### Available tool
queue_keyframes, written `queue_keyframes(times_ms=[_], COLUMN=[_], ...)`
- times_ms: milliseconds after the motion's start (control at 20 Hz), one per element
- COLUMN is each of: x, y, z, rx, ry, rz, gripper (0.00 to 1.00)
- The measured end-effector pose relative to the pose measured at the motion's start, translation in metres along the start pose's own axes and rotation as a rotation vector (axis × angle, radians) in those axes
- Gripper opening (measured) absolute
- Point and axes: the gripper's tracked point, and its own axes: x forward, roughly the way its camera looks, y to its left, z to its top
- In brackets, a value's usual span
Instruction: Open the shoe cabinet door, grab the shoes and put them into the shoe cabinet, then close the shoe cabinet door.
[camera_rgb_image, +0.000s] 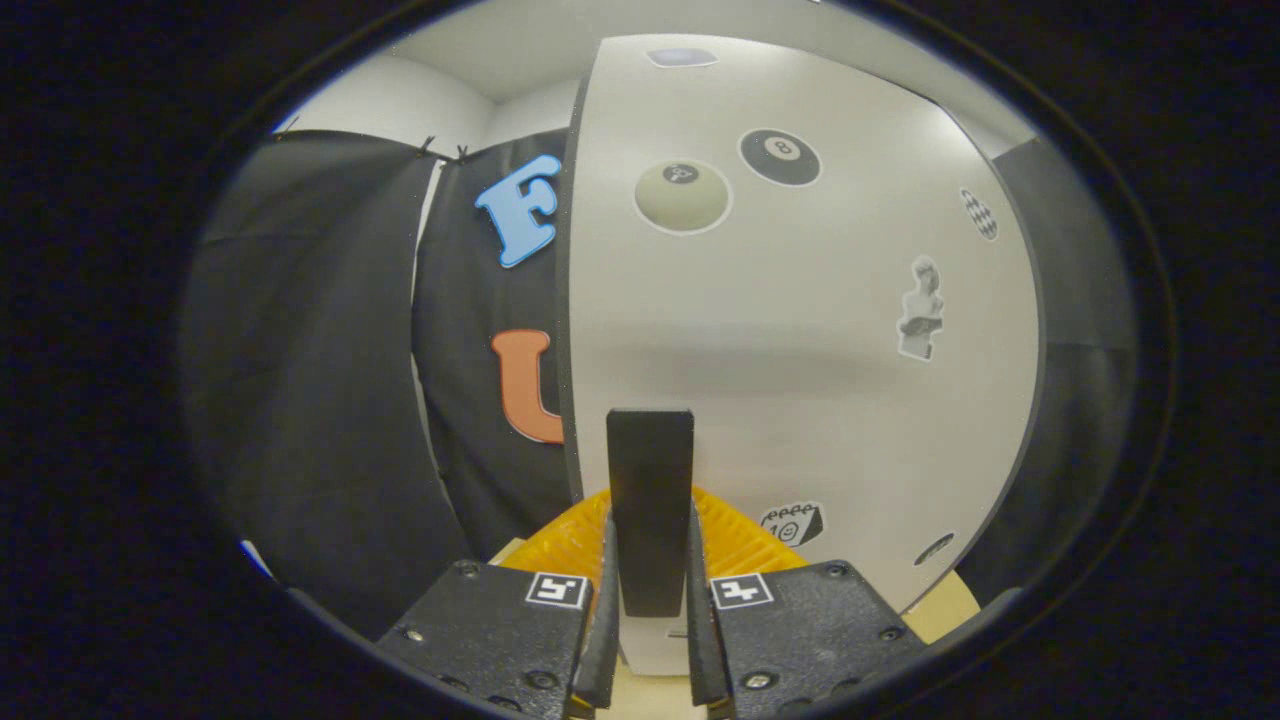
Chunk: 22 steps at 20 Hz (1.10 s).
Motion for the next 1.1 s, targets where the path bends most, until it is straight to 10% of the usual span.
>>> queue_keyframes(times_ms=[500, 1100], x=[-0.032, -0.046], y=[-0.006, -0.025], z=[-0.003, -0.002], rx=[-0.042, -0.060], ry=[-0.008, -0.051], rz=[0.195, 0.203], gripper=[0.32, 0.31])
